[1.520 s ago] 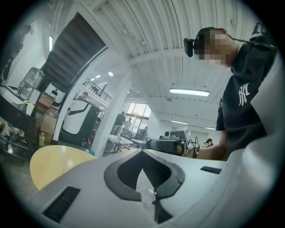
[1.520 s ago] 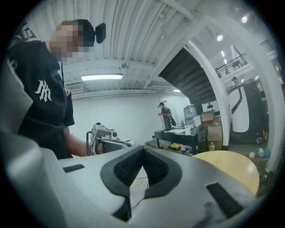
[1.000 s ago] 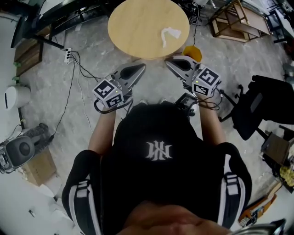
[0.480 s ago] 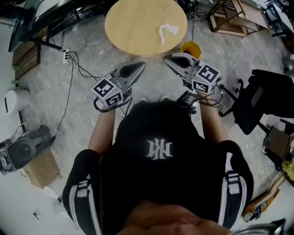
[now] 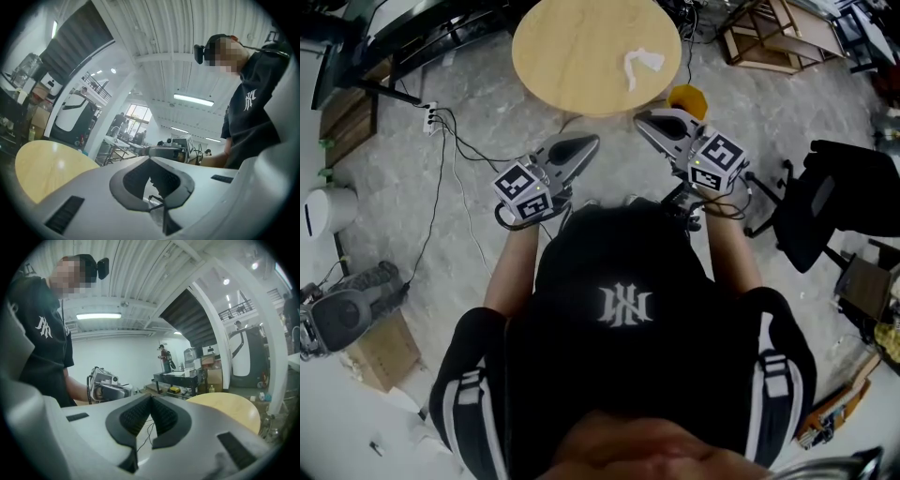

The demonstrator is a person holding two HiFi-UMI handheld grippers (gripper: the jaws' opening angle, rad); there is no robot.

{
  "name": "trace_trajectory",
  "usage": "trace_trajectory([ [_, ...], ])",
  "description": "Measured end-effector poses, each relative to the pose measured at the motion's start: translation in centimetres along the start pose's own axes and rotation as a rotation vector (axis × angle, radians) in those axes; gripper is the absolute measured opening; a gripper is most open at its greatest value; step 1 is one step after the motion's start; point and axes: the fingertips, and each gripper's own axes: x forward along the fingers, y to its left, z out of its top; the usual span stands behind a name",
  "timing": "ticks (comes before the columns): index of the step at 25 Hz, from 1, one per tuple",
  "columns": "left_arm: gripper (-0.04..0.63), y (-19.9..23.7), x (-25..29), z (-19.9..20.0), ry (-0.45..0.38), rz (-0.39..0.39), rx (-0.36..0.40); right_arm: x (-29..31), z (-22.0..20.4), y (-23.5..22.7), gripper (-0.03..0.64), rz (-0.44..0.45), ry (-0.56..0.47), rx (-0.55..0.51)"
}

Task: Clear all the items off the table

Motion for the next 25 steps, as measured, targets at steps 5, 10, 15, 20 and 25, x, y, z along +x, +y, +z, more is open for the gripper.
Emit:
trace_trajectory([
  [5,0.012,1.6,-0.3,0.0,-0.016,-0.037,-0.026,0.7,-0.2,-1.5,0.008,-0.066,-0.005,-0.015],
  [10,0.012,5.0,1.3,-0.9,-0.009,-0.012,-0.048,0.9,-1.6,-4.4,0.111,-0.092,0.013,0.012],
  [15,0.012,8.5,4.5,-2.1,0.053,0.022,-0.092,2.0,-4.3,-10.1,0.241,-0.092,0.053,0.110],
  [20,0.012,14.1,9.0,-3.3,0.111,0.088,-0.141,4.6,-7.0,-17.9,0.365,-0.082,0.124,0.121],
  [25,0.012,19.3,13.8,-5.1,0.164,0.143,-0.160,6.8,-12.1,-26.1,0.614,-0.114,0.179,0.146],
])
